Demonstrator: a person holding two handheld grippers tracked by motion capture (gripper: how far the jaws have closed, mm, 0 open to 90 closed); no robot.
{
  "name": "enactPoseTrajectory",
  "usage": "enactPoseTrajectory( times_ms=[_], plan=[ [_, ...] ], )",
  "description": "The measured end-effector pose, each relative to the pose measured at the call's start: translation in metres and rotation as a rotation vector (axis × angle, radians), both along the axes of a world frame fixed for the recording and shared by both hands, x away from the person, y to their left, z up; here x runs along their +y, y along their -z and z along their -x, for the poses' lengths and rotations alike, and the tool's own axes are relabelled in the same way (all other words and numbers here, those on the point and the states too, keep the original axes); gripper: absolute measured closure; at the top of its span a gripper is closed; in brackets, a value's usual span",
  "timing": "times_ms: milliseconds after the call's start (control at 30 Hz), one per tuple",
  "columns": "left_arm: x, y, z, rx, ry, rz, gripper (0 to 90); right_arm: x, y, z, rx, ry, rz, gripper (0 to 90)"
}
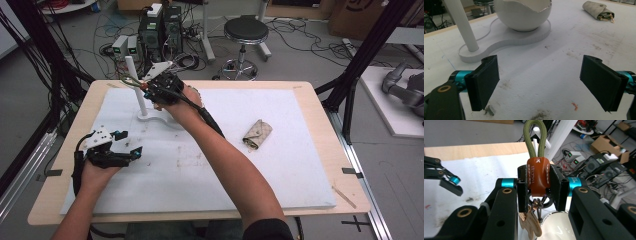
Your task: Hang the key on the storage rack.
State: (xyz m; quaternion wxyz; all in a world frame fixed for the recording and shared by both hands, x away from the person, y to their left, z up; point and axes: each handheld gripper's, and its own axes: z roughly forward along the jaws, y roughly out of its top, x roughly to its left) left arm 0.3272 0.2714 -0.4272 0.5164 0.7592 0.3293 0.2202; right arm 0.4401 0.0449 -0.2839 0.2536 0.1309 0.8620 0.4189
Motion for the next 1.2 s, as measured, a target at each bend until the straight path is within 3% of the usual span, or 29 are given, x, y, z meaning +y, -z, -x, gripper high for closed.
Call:
enactPoseTrajectory(
  times_ms=[400, 533, 700, 933, 1133, 1200],
  plan=[
    [0.0, 0.0, 0.0, 0.0, 0.0, 0.001, 15.8, 0.003, 0.009, -0.006, -0.022, 0.042, 0.061, 70.3],
    [0.001, 0.0, -0.001, 0.001, -0.003, 0.001, 15.8, 0.004, 0.014, -0.01, -0.032, 0.082, 0.109, 61.0],
    [0.002, 0.0, -0.001, 0.003, -0.003, 0.001, 15.8, -0.003, 0.01, -0.007, -0.019, 0.097, 0.081, 48.5],
    [0.004, 0.0, -0.001, 0.004, -0.005, 0.001, 15.8, -0.036, 0.007, 0.01, 0.008, 0.088, 0.04, 42.5],
    [0.002, 0.001, 0.0, 0.009, -0.003, -0.001, 15.8, -0.071, 0.006, 0.019, 0.052, 0.127, 0.038, 39.4],
    [0.002, 0.001, 0.0, 0.009, -0.001, -0.006, 15.8, -0.083, 0.008, 0.022, 0.038, 0.128, 0.002, 39.4]
  ],
)
